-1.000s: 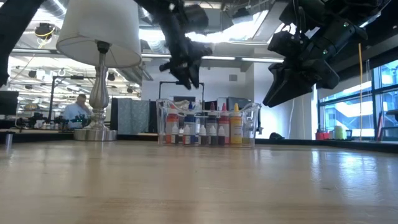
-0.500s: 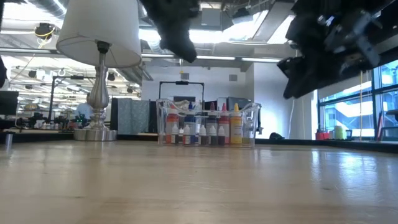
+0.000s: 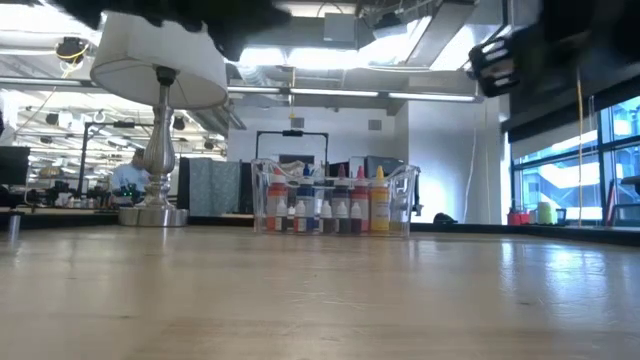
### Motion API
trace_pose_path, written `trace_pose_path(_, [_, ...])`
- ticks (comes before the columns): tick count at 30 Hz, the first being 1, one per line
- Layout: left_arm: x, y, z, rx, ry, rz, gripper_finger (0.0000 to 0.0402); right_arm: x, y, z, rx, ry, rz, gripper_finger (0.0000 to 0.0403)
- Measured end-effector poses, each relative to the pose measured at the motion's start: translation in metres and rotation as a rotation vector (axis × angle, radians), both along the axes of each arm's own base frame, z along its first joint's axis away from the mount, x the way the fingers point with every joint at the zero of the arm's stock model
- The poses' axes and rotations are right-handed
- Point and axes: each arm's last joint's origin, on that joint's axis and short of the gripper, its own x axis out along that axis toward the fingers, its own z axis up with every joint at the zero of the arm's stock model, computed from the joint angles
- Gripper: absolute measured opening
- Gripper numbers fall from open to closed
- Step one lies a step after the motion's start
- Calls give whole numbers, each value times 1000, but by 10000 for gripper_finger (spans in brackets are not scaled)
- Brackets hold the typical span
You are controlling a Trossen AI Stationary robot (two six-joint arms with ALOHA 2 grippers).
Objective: Pick & Place food coloring
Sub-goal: Put the small orange food coloring bottle into the transparent bin
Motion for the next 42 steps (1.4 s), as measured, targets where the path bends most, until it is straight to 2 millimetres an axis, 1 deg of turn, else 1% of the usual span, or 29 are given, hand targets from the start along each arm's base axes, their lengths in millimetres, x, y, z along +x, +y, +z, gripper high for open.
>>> trace_pose_path(3, [-6,-10,-7,19,-25,-38,143,2,14,-4,74,23,99,115])
trace_pose_path(7, [-9,-18,-3,14,-65,-69,145,7,32,-10,73,-18,148,116])
trace_pose_path(9, [-10,-21,-3,6,-65,-81,145,9,39,-13,71,-35,162,125])
trace_pose_path(11, [-10,-24,-2,-6,-68,-88,144,10,44,-16,60,-37,165,144])
trace_pose_path(13, [-11,-27,-2,-7,-67,-98,143,11,47,-20,41,-30,139,170])
trace_pose_path(16, [-12,-29,-2,-8,-66,-112,144,13,50,-27,45,23,87,213])
trace_pose_path(18, [-13,-30,-2,-8,-66,-116,145,13,54,-33,40,49,93,235])
trace_pose_path(21, [-13,-31,-2,-8,-65,-117,144,12,62,-45,14,89,122,256])
trace_pose_path(23, [-13,-31,-3,-7,-64,-117,143,12,67,-53,-16,104,119,262])
trace_pose_path(28, [-13,-31,-3,-5,-58,-117,145,15,72,-63,-29,115,123,254])
trace_pose_path(36, [-13,-31,-4,-1,-46,-118,145,18,74,-69,-13,122,134,208])
trace_pose_path(39, [-13,-31,-5,2,-35,-117,145,18,74,-68,6,137,113,197])
trace_pose_path(42, [-13,-30,-6,5,-34,-99,144,20,76,-58,4,174,92,192])
